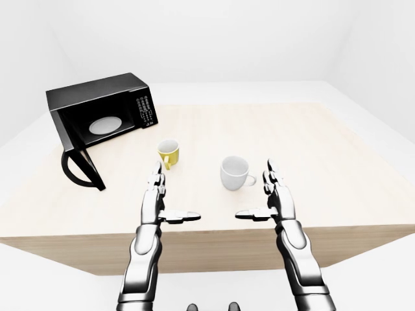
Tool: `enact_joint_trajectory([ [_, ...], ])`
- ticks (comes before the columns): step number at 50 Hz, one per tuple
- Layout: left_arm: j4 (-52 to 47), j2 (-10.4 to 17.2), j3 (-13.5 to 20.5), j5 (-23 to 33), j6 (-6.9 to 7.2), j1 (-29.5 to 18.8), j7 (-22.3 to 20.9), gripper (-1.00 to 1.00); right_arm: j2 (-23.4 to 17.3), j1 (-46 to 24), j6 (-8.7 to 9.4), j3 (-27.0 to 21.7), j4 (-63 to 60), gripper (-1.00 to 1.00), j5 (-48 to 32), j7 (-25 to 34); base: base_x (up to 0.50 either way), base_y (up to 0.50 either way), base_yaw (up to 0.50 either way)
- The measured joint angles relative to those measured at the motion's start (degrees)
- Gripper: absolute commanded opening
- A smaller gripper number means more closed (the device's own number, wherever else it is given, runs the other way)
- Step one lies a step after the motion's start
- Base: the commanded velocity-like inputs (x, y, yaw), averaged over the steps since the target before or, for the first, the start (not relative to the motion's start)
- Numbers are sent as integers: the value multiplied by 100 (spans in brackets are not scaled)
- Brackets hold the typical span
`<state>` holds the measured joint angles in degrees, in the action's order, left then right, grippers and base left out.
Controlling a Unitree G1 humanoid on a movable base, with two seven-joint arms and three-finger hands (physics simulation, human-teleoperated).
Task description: Close the microwave.
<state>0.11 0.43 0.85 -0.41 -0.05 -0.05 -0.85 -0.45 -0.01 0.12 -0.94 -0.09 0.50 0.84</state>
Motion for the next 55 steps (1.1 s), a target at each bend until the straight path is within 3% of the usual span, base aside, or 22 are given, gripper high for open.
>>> enact_joint_trajectory([
  [25, -11, 56, 109, -43, -2, 14, -126, 100, -68, -14, 8, -157, 21, 100, 81, 83, 0, 0, 0],
  [32, -190, 53, 87, -39, 79, 79, -153, 100, -72, 32, 66, -132, -98, 100, 5, 65, 0, 0, 0],
  [43, -1442, 35, 59, -55, 505, 554, -250, 100, -45, 453, 488, -74, -1309, 100, -229, 51, 0, 0, 0],
  [55, -3376, -42, 140, -145, 505, 1287, -429, 100, 16, 1158, 488, 67, -3186, 100, -480, 143, 0, 0, 0],
])
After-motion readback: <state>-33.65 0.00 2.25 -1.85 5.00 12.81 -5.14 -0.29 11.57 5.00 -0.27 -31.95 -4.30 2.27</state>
